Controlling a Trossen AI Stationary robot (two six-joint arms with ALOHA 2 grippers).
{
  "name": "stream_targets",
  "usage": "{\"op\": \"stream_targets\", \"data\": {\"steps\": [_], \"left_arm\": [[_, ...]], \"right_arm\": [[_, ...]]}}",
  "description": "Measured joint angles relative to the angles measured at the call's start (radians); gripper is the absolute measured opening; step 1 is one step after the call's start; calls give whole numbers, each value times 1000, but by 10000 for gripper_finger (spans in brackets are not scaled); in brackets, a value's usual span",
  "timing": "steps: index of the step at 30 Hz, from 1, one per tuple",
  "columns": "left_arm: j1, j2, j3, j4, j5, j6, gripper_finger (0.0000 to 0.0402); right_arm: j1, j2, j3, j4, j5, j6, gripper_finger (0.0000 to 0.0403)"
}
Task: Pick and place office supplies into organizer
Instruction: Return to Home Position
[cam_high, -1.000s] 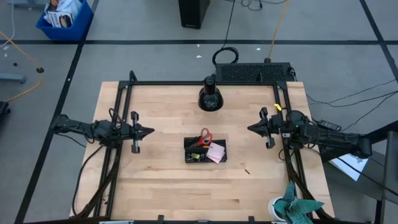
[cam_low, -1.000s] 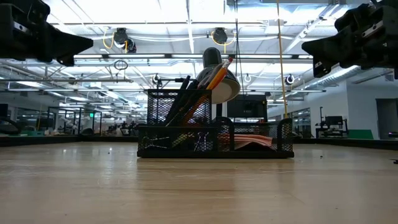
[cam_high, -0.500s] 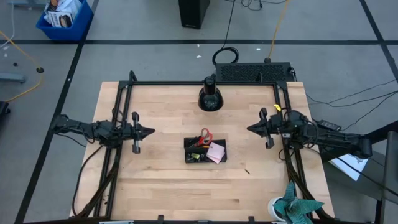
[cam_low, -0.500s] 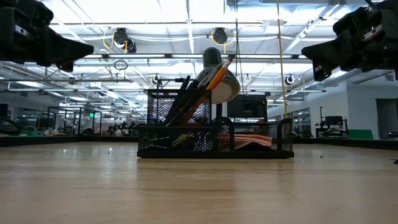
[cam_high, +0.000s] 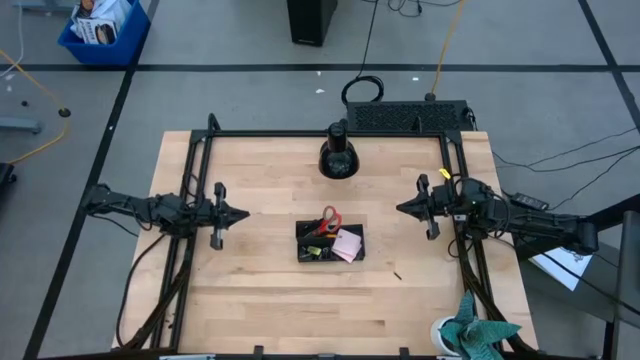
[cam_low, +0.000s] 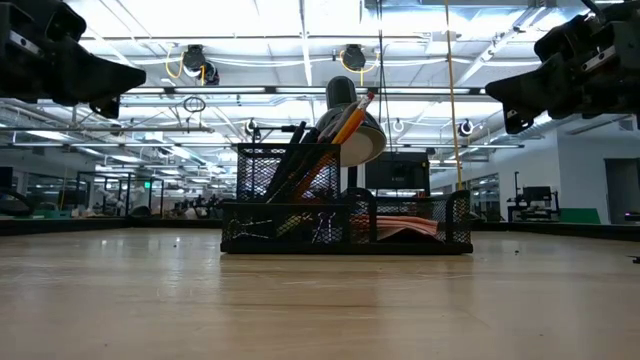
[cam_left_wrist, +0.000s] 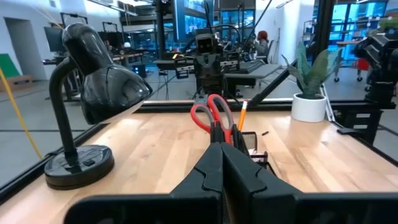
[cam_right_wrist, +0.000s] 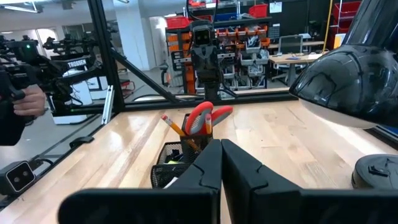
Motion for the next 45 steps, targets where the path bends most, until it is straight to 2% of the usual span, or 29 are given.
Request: {"op": "stream_targets", "data": {"steps": [15,22,32,40,45], "left_arm": [[0,0,0,-1,0,-48,10],[-2,0,-1,-1,-1,-175,3],[-48,7,-2,4,-33,-165,2],[-48,6,-3,18,-32,-162,26],[-48,6,-3,20,-32,-160,23]], "right_arm": [[2,-1,0,11,-2,36,0],[7,0,0,53,-1,80,0],[132,0,0,72,55,25,0],[146,0,0,72,55,79,0],[146,0,0,72,57,79,0]]}}
